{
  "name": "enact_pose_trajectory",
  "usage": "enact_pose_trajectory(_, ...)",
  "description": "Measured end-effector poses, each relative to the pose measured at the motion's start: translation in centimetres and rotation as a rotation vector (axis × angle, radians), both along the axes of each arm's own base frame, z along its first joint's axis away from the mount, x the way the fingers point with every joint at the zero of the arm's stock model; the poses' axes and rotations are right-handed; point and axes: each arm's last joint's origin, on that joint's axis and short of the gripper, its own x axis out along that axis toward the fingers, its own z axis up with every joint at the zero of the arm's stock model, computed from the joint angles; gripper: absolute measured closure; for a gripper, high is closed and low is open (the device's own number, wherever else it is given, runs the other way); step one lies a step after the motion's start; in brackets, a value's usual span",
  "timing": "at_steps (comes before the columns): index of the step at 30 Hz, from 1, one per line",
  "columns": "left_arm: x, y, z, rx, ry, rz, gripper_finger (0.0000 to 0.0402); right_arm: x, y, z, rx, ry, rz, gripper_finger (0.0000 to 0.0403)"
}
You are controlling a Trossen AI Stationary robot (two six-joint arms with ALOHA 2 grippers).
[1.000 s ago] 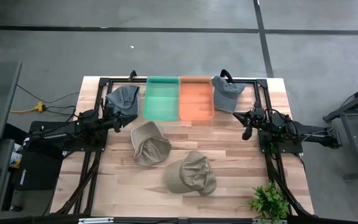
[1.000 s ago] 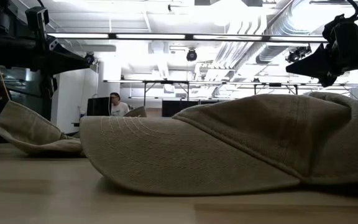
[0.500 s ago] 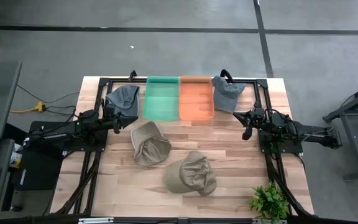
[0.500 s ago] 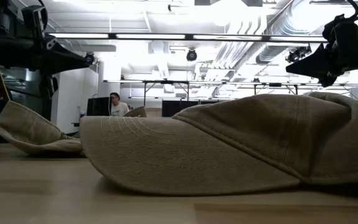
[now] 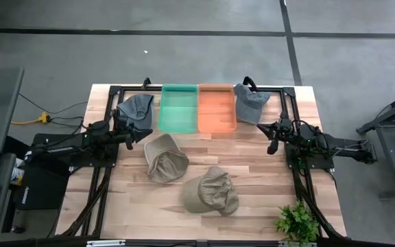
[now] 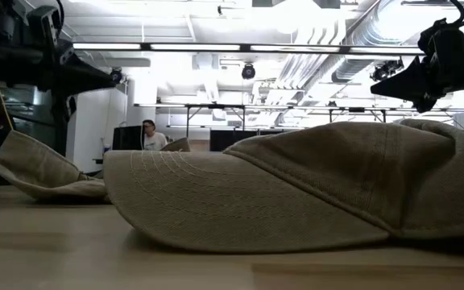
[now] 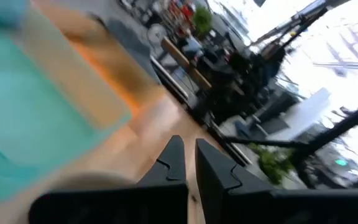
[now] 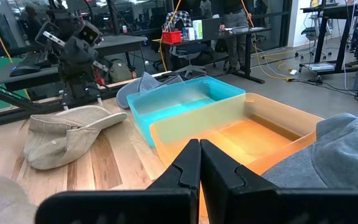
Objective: Pick & Place hat
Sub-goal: Put the left blue cap into the green bin
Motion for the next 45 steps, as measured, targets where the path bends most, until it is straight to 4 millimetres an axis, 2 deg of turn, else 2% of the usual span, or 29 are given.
enact_pose_trajectory(5,-0.4,0.1,2.0,0.094,0.022,0.064,0.0348,0.0,0.0,0.0,0.000,0.000,0.000,0.0402)
enact_pose_trajectory(11,-0.7,0.3,4.5,0.188,0.130,0.161,0.0266,0.0,0.0,0.0,0.000,0.000,0.000,0.0402)
enact_pose_trajectory(16,-0.3,0.7,6.5,0.229,0.244,0.260,0.0205,0.0,0.0,0.0,0.000,0.000,0.000,0.0402)
enact_pose_trajectory(20,0.4,1.0,8.4,0.229,0.326,0.298,0.0174,0.0,0.0,0.0,0.000,0.000,0.000,0.0402)
enact_pose_trajectory(26,2.0,1.3,11.1,0.221,0.525,0.271,0.0161,0.0,0.0,0.0,0.000,0.000,0.000,0.0402)
enact_pose_trajectory(30,3.9,1.8,12.0,0.219,0.709,0.275,0.0160,0.0,0.0,0.0,0.000,0.000,0.000,0.0402)
enact_pose_trajectory(33,5.5,2.2,12.2,0.206,0.849,0.274,0.0160,0.0,0.0,0.0,0.000,0.000,0.000,0.0402)
enact_pose_trajectory(37,7.8,2.6,11.8,0.054,0.984,0.322,0.0160,0.0,0.0,0.0,0.000,0.000,0.000,0.0402)
enact_pose_trajectory(41,9.8,3.6,10.9,-0.119,1.057,0.433,0.0160,0.0,0.0,0.0,0.000,0.000,0.000,0.0402)
enact_pose_trajectory(45,10.5,4.7,10.4,-0.289,1.069,0.511,0.0160,0.0,0.0,0.0,0.000,0.000,0.000,0.0402)
